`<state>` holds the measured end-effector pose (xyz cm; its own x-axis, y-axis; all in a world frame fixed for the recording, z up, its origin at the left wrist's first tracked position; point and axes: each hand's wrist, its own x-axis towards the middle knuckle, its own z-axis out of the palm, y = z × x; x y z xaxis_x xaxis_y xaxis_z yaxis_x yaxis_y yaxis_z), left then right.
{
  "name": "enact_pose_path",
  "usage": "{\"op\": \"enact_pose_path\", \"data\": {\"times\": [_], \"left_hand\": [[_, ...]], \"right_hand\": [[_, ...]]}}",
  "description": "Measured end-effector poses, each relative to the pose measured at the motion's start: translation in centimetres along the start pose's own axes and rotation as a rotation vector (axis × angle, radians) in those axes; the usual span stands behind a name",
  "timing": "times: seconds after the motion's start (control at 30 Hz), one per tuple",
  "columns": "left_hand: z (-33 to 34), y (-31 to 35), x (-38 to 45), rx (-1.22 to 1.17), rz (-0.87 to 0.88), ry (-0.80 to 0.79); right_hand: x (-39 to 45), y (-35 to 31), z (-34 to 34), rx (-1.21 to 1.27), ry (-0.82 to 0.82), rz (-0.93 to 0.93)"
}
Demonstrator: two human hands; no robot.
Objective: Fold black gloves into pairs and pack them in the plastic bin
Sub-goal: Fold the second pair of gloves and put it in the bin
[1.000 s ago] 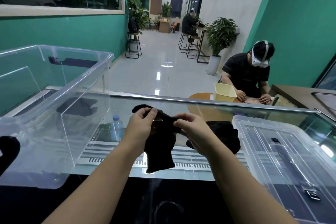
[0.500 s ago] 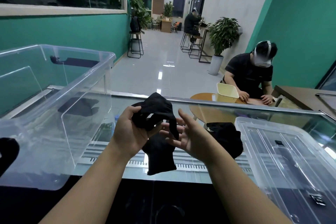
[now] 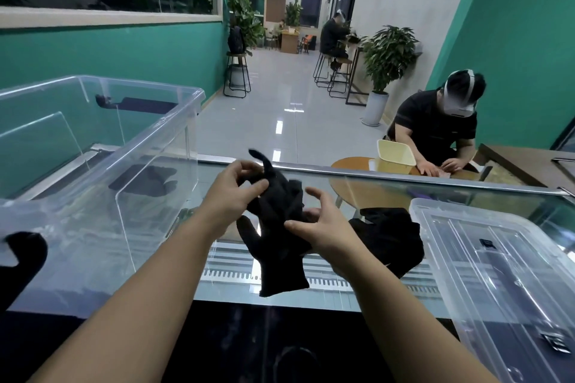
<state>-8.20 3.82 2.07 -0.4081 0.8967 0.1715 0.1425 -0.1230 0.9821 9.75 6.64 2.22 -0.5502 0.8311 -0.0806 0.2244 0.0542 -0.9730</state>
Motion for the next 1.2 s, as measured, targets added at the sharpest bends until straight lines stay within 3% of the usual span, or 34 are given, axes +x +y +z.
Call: {"op": "enact_pose_path", "data": {"times": [0.07, 0.13, 0.47, 0.73, 1.03, 1.13, 1.2], "left_hand": [[0.0, -1.6, -0.2, 0.326, -0.060, 0.000], [0.0, -2.5, -0.5, 0.462, -0.134, 0.029], [-1.0, -2.8, -2.3, 0.447, -0.070, -0.026], [-1.0, -3.5, -2.6, 0.411, -0.078, -0.002], [-0.8, -3.3, -3.0, 0.417, -0.046, 0.016], [-0.9, -2.3, -3.4, 0.549, 0.016, 0.025], [-1.0, -1.5, -3.9, 0.689, 0.037, -0.068]], "right_hand": [[-0.5, 0.3, 0.4, -0.097, -0.018, 0.072], [-0.8, 0.7, 0.7, -0.174, -0.058, 0.113], [-1.7, 0.5, 1.0, -0.393, -0.043, 0.064], [-3.1, 0.3, 1.4, -0.341, 0.045, 0.044], [-4.3, 0.3, 2.4, -0.246, -0.053, 0.074], [-4.4, -0.1, 2.4, -0.234, -0.075, 0.096], [-4.4, 0.0, 2.5, -0.302, -0.063, 0.080]]}}
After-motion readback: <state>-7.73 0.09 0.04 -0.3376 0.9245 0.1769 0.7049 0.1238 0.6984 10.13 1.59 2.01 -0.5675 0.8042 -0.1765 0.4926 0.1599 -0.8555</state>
